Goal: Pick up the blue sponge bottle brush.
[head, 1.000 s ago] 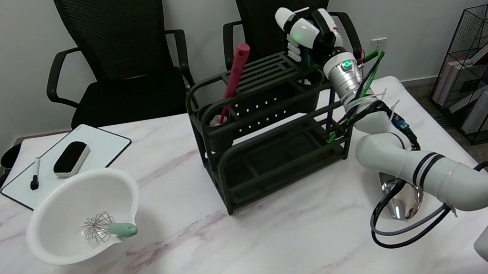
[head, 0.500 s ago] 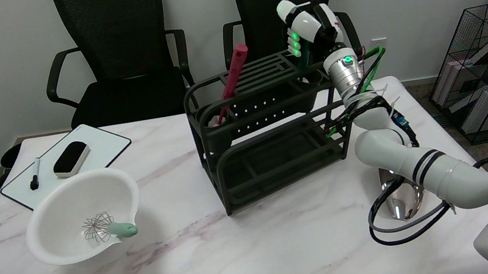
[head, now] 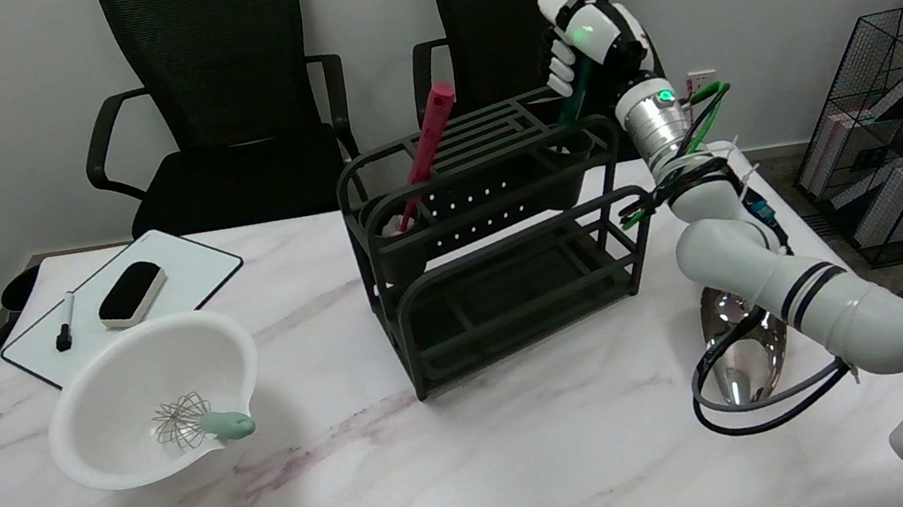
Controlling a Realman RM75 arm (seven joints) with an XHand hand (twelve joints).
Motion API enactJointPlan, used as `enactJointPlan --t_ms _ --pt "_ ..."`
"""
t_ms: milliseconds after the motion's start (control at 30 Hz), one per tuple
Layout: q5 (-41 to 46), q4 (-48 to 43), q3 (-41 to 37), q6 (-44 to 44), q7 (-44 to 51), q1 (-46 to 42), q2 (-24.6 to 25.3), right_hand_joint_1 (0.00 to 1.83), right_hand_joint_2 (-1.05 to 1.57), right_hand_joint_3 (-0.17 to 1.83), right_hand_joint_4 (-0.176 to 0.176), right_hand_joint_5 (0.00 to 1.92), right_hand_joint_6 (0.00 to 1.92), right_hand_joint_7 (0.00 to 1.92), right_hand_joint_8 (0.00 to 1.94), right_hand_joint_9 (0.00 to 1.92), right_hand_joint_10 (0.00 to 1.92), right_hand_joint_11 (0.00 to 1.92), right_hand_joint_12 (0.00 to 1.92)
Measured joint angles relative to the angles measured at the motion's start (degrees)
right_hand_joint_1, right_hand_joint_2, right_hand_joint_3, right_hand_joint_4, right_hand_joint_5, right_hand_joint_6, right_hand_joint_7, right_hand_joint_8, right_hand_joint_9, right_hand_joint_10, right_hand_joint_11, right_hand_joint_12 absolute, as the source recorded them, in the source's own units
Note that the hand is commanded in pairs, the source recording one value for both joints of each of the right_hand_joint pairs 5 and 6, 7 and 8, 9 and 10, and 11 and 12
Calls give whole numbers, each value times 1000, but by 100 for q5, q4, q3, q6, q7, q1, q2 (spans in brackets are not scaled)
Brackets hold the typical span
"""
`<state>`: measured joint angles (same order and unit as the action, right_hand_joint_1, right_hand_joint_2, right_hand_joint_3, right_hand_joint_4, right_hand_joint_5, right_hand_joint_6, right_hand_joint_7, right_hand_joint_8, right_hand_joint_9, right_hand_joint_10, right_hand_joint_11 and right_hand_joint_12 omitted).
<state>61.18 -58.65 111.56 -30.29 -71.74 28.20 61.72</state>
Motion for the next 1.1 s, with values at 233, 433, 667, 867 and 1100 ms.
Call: enactJointPlan --t_ms 233,433,667,867,1100 --pt "103 73 -285 362 -217 -42 -105 929 1571 661 0 1920 1920 1920 1920 1920 1920 1920 1920" --pt "160 229 -488 596 -333 -40 -160 939 1571 647 0 1920 1920 1920 1920 1920 1920 1920 1920" --pt "194 302 -605 799 -406 11 -195 927 1571 637 0 1920 1920 1920 1920 1920 1920 1920 1920" --pt "203 301 -651 976 -441 81 -209 928 1571 633 0 1920 1920 1920 1920 1920 1920 1920 1920" --pt "195 225 -646 1120 -462 175 -212 940 1571 620 0 1920 1920 1920 1920 1920 1920 1920 1920"
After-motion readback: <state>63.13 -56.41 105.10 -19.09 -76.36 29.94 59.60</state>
